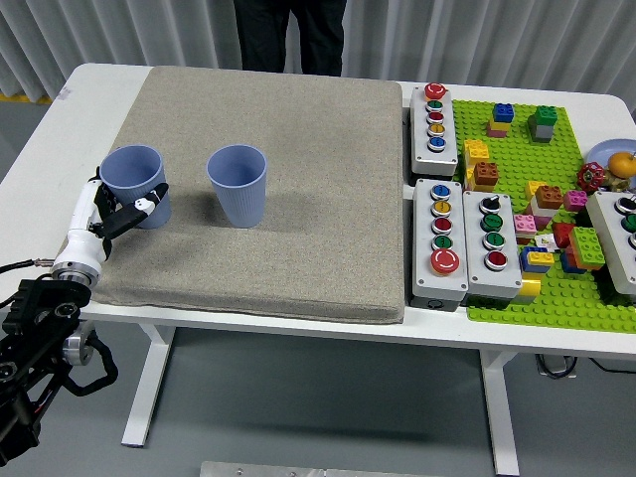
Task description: Pick cup pour cup place
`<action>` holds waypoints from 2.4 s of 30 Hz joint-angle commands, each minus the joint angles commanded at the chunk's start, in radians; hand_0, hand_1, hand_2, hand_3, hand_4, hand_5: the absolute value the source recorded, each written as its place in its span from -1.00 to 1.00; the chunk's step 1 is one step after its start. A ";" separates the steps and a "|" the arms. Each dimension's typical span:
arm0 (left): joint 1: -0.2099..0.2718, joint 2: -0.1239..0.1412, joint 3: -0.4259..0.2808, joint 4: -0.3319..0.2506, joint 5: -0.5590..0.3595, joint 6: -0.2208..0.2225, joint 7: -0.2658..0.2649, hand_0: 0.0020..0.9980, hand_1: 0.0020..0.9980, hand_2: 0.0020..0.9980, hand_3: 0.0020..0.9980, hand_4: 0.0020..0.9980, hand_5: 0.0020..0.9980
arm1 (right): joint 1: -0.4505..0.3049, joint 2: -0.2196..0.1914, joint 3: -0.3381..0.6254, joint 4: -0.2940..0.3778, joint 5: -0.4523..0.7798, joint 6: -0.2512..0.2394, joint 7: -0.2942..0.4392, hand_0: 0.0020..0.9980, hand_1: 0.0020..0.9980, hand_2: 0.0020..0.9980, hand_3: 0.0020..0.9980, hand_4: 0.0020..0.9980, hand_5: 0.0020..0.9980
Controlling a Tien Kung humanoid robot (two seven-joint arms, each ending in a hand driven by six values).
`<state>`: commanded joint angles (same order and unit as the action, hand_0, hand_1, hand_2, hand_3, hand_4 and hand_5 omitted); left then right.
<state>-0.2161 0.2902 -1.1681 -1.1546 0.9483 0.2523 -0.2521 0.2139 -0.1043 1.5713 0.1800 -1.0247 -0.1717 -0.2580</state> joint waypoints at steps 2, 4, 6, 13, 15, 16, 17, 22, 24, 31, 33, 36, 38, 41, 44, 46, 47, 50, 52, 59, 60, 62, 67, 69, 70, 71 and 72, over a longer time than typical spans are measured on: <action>-0.001 -0.002 0.003 0.000 -0.004 0.007 -0.003 0.65 0.70 1.00 0.96 0.72 -0.59 | 0.000 0.000 0.001 0.000 -0.002 0.000 -0.001 0.43 0.31 0.25 0.19 -1.00 -0.74; -0.002 -0.003 0.004 0.001 -0.006 0.014 -0.004 0.65 0.70 1.00 0.96 0.72 -0.59 | 0.000 0.000 0.000 0.000 -0.001 0.000 -0.001 0.43 0.31 0.25 0.19 -1.00 -0.74; -0.002 -0.005 0.005 0.001 -0.014 0.020 -0.007 0.48 0.59 0.86 0.74 0.66 -0.59 | 0.000 0.000 0.002 0.000 -0.003 0.000 -0.001 0.42 0.31 0.25 0.19 -1.00 -0.74; -0.007 -0.009 0.016 0.002 -0.045 0.040 -0.020 0.39 0.51 0.70 0.61 0.59 -0.61 | 0.003 0.000 0.001 0.000 -0.001 0.000 -0.001 0.42 0.31 0.25 0.19 -1.00 -0.74; -0.007 -0.010 0.018 0.000 -0.051 0.044 -0.023 0.39 0.51 0.70 0.61 0.59 -0.61 | 0.003 -0.001 0.000 0.000 0.001 0.000 0.000 0.42 0.31 0.25 0.19 -1.00 -0.74; -0.007 -0.011 0.019 -0.001 -0.053 0.045 -0.024 0.39 0.51 0.70 0.61 0.59 -0.61 | 0.003 -0.001 0.000 0.000 0.001 0.000 0.000 0.42 0.31 0.25 0.19 -1.00 -0.74; -0.006 -0.012 0.019 -0.002 -0.054 0.045 -0.024 0.39 0.51 0.70 0.61 0.59 -0.61 | 0.003 -0.001 0.000 0.000 0.001 0.000 0.000 0.42 0.31 0.25 0.19 -1.00 -0.74; -0.005 -0.015 0.022 -0.005 -0.052 0.051 -0.026 0.29 0.42 0.60 0.56 0.53 -0.66 | 0.003 -0.001 0.000 0.000 -0.001 0.001 -0.001 0.43 0.31 0.25 0.19 -1.00 -0.74; -0.003 -0.017 0.024 -0.009 -0.049 0.054 -0.027 0.23 0.38 0.57 0.50 0.53 -0.66 | 0.002 -0.001 0.001 0.000 -0.001 0.002 -0.001 0.43 0.31 0.25 0.19 -1.00 -0.74; 0.004 -0.020 0.018 -0.030 -0.039 0.063 -0.029 0.20 0.33 0.54 0.44 0.52 -0.65 | 0.003 -0.001 0.002 0.000 -0.002 0.002 -0.001 0.43 0.31 0.25 0.19 -1.00 -0.74; 0.009 -0.021 0.010 -0.048 -0.025 0.070 -0.029 0.20 0.33 0.54 0.44 0.52 -0.65 | 0.003 -0.001 0.002 0.000 -0.002 0.002 0.000 0.43 0.31 0.25 0.19 -1.00 -0.74; 0.014 -0.021 0.004 -0.074 -0.008 0.096 -0.036 0.20 0.33 0.54 0.44 0.52 -0.65 | 0.003 -0.002 0.002 0.000 -0.002 0.002 0.000 0.43 0.31 0.25 0.19 -1.00 -0.74; 0.016 -0.021 0.003 -0.088 0.005 0.117 -0.042 0.17 0.26 0.41 0.29 0.53 -0.70 | 0.003 -0.002 0.003 0.000 -0.004 0.002 0.000 0.43 0.31 0.25 0.19 -1.00 -0.74; 0.017 -0.020 0.002 -0.102 0.023 0.141 -0.048 0.17 0.26 0.41 0.29 0.53 -0.70 | 0.003 -0.003 0.003 0.000 -0.004 0.002 0.000 0.43 0.31 0.25 0.19 -1.00 -0.74; 0.018 -0.021 0.004 -0.112 0.025 0.174 -0.061 0.15 0.23 0.35 0.25 0.48 -0.74 | 0.002 -0.003 0.002 0.000 -0.005 0.003 0.000 0.43 0.31 0.25 0.19 -1.00 -0.74; 0.020 -0.021 0.004 -0.116 0.029 0.182 -0.063 0.15 0.23 0.35 0.25 0.48 -0.74 | 0.001 -0.003 0.003 0.000 -0.007 0.003 0.000 0.43 0.31 0.25 0.19 -1.00 -0.74; 0.021 -0.020 0.005 -0.119 0.047 0.188 -0.059 0.15 0.23 0.35 0.25 0.48 -0.74 | 0.001 -0.003 0.003 0.000 -0.009 0.003 0.000 0.43 0.31 0.25 0.19 -1.00 -0.74; 0.023 -0.018 0.009 -0.130 0.093 0.200 -0.047 0.14 0.22 0.34 0.24 0.46 -0.75 | 0.002 -0.004 0.004 0.000 -0.013 0.004 -0.002 0.43 0.31 0.25 0.19 -1.00 -0.74; 0.023 -0.016 0.015 -0.144 0.161 0.213 -0.029 0.14 0.22 0.34 0.24 0.46 -0.75 | 0.001 -0.004 0.005 0.000 -0.016 0.005 -0.002 0.43 0.31 0.25 0.19 -1.00 -0.74; 0.010 0.004 0.057 -0.177 0.283 0.227 0.013 0.15 0.22 0.34 0.23 0.45 -0.77 | -0.005 -0.006 0.004 0.000 -0.023 0.006 -0.003 0.43 0.31 0.25 0.19 -1.00 -0.75; 0.005 0.009 0.067 -0.182 0.309 0.230 0.024 0.15 0.22 0.34 0.23 0.45 -0.77 | -0.006 -0.006 0.004 0.000 -0.023 0.006 -0.003 0.43 0.31 0.25 0.19 -1.00 -0.75; -0.005 0.018 0.082 -0.186 0.354 0.232 0.040 0.16 0.23 0.35 0.24 0.44 -0.76 | -0.007 -0.007 0.003 0.000 -0.023 0.005 -0.003 0.43 0.31 0.26 0.19 -1.00 -0.75; -0.038 0.046 0.102 -0.193 0.454 0.238 0.077 0.16 0.23 0.35 0.24 0.40 -0.84 | -0.006 -0.008 0.001 0.000 -0.012 0.002 0.000 0.43 0.31 0.26 0.19 -1.00 -0.75; -0.057 0.061 0.109 -0.194 0.467 0.242 0.086 0.16 0.23 0.35 0.24 0.40 -0.84 | -0.004 -0.009 -0.001 0.000 -0.006 0.001 0.002 0.43 0.31 0.26 0.19 -1.00 -0.75; -0.067 0.068 0.110 -0.194 0.470 0.243 0.088 0.16 0.23 0.35 0.24 0.40 -0.84 | -0.002 -0.009 -0.001 0.000 -0.005 0.000 0.002 0.43 0.31 0.26 0.19 -1.00 -0.75; -0.076 0.076 0.109 -0.194 0.479 0.246 0.093 0.16 0.23 0.35 0.24 0.40 -0.84 | -0.001 -0.009 -0.002 0.000 -0.003 0.000 0.003 0.43 0.31 0.26 0.19 -1.00 -0.75; -0.082 0.081 0.108 -0.194 0.486 0.249 0.096 0.16 0.23 0.35 0.24 0.40 -0.84 | 0.000 -0.009 -0.002 0.000 -0.001 -0.001 0.003 0.43 0.31 0.26 0.19 -1.00 -0.75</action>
<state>-0.2983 0.3711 -1.0606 -1.3490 1.4348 0.5009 -0.1560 0.2138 -0.1135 1.5691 0.1800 -1.0256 -0.1726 -0.2551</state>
